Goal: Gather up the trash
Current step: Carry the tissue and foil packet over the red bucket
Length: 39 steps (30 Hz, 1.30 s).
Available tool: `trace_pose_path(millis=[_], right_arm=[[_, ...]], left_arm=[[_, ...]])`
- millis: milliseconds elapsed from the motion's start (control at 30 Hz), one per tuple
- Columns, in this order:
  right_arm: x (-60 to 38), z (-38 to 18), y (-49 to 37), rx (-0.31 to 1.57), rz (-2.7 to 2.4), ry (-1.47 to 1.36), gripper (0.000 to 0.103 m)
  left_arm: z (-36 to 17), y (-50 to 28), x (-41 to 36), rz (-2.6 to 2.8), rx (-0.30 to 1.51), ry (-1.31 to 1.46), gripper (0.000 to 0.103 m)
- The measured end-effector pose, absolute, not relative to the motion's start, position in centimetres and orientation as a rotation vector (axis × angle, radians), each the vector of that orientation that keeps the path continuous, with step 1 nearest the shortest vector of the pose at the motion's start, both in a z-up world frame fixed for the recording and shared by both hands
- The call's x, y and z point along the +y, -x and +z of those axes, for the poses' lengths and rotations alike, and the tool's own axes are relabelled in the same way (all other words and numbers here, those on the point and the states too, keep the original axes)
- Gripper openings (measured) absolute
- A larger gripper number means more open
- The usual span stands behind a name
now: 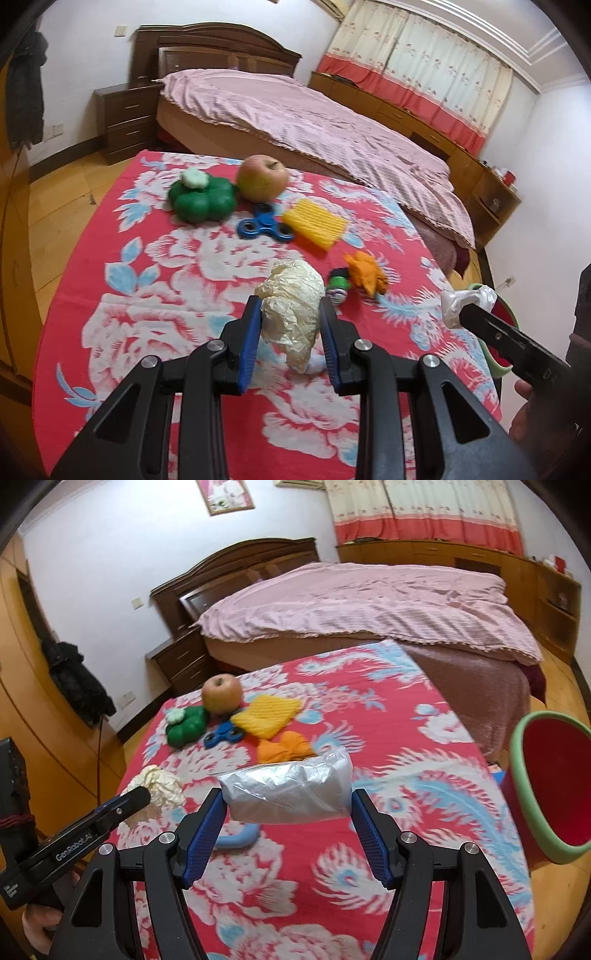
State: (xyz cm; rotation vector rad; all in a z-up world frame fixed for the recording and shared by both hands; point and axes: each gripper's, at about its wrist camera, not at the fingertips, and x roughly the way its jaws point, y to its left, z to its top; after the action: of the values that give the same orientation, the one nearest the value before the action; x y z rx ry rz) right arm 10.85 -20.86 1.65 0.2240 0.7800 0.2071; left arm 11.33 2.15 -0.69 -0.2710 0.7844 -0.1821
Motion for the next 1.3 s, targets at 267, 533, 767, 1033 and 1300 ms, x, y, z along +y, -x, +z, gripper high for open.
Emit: trace_pose_path(millis=[267,533,767,1033,1300], right_arm=[[-25.3,2.4,-9.3,0.750,0.122,-0.278,0.071],[-30.1,2.7,-7.8,0.718,0.033,-0.342,0.071],[-34.2,2.7,-6.5,0.694,-0.040,-0.392,0.071],[-38.6,2.2,-5.3,0.675,-0.115,-0.450,0.071],[-42.5,1.3,-4.6,0.666,-0.189,-0.501,0.071]], left_arm=[[0.0,-11.4,-1.3,-0.268,0.804,0.249,0.031],[1.1,-11.5,-5.4,-0.355,0.814,0.211,0.031],[1.6,-11.9,-9.5,-0.437,0.832,0.181,0.031],[2.2,-12.4,-13.9,-0.500,0.836,0.124,0.031],[1.9,-13.2,-18.4,-0.556,0.855,0.075,0.031]])
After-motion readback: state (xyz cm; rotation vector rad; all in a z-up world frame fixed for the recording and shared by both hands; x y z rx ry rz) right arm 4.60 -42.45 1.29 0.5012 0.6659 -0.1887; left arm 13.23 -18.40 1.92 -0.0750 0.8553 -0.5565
